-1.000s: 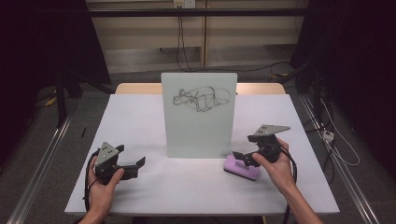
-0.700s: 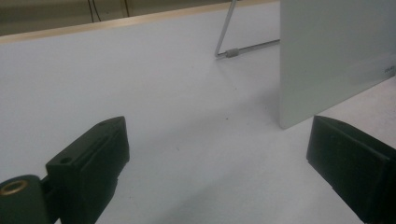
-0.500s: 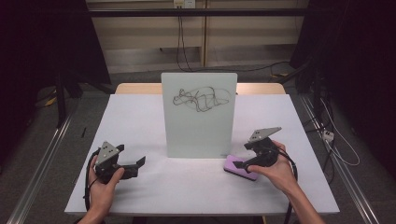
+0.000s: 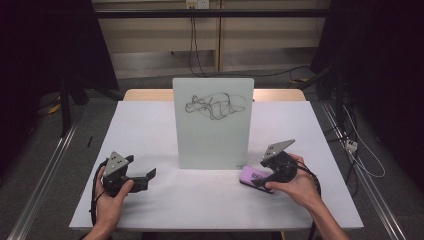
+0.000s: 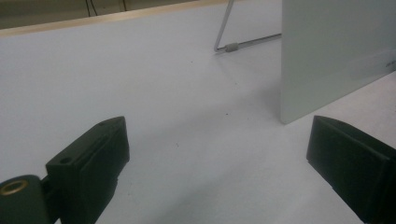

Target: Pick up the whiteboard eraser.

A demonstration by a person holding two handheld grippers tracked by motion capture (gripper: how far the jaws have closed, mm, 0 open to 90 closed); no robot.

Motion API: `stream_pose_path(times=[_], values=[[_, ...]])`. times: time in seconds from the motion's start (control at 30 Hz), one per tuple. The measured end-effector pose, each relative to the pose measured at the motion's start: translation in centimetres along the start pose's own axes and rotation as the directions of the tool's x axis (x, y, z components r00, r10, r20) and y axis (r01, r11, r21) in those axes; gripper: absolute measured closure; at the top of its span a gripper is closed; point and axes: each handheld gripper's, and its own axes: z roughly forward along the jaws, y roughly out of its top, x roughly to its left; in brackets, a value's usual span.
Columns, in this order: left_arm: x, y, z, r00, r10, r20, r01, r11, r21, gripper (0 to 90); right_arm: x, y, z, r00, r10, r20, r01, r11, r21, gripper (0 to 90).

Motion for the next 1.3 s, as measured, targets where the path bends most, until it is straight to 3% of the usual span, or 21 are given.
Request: stream_pose_path(times=[0.13,0.77,1.3], values=[[-0.04,0.00,0.03,1.0000,0.005,0.002,-0.005,1.0000,0.001,5.8,0.29,0.02,0.29,0.9993,-0.036,-0.008,0.037,0.999,0.039,30.8],[-0.03,0.02,0.12,0.9999,0.013,0.001,-0.013,0.9999,0.008,5.7,0.56,0.01,0.82,0.9944,-0.106,0.005,0.105,0.989,0.103,38.5],[0.01,0.03,0.08,0.9999,0.014,0.002,-0.014,0.9999,0.007,5.8,0.78,0.17,0.96,0.9918,-0.126,0.020,0.122,0.984,0.128,40.3]])
